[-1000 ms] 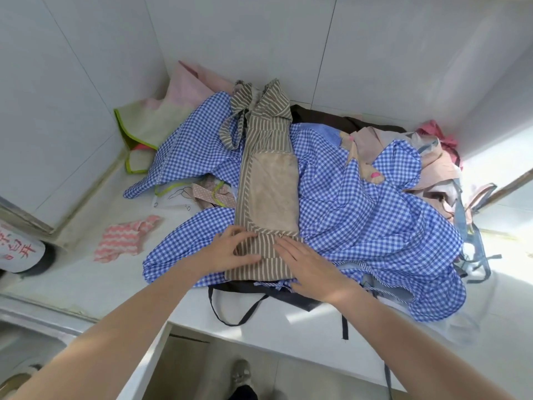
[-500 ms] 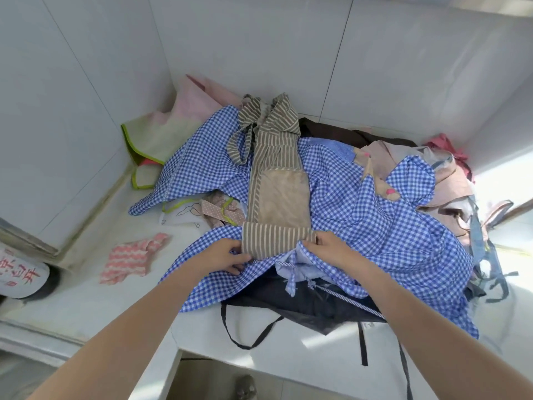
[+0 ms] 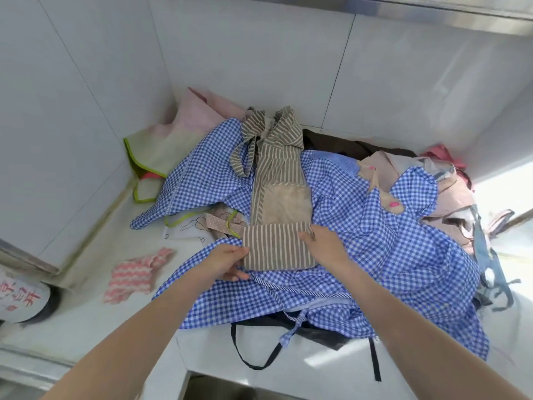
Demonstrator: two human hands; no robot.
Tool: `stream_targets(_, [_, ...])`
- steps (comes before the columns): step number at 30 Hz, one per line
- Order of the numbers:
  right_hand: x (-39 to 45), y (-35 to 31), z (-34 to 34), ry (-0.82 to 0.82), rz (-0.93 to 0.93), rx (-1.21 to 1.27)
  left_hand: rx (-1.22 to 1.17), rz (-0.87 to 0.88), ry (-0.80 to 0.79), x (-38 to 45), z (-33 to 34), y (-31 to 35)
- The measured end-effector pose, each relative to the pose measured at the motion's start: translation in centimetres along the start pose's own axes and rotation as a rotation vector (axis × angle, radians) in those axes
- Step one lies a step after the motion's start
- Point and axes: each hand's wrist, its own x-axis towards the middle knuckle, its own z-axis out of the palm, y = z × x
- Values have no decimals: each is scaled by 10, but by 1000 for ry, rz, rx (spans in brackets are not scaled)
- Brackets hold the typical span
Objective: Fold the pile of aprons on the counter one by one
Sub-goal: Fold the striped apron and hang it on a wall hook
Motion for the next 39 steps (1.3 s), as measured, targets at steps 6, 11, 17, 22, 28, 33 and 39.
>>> stream_targets(6, [6,-4,22,0,160,-78,690,205,282,-3,-5,5])
stream_targets(11, [5,1,22,-7,155,-36,1391,808,118,-1,22,19])
stream_targets(17, [-20,16,24,162,-385,-371,1693,596,-146,27,31,-2])
stream_targets(22, [-27,27,33,-168,-526,-586,1603,641,-117,32,31,-1])
stream_targets(28, [-5,15,2,-367,-336,-351,1094,495,-198,48,-1,10])
stream_targets(33, [17,12,-24,-455,-132,97,601,342,-177,53,-20,25])
stream_targets(39, [47,-5,-34,-310,115,429,409,259,18,55,-13,36])
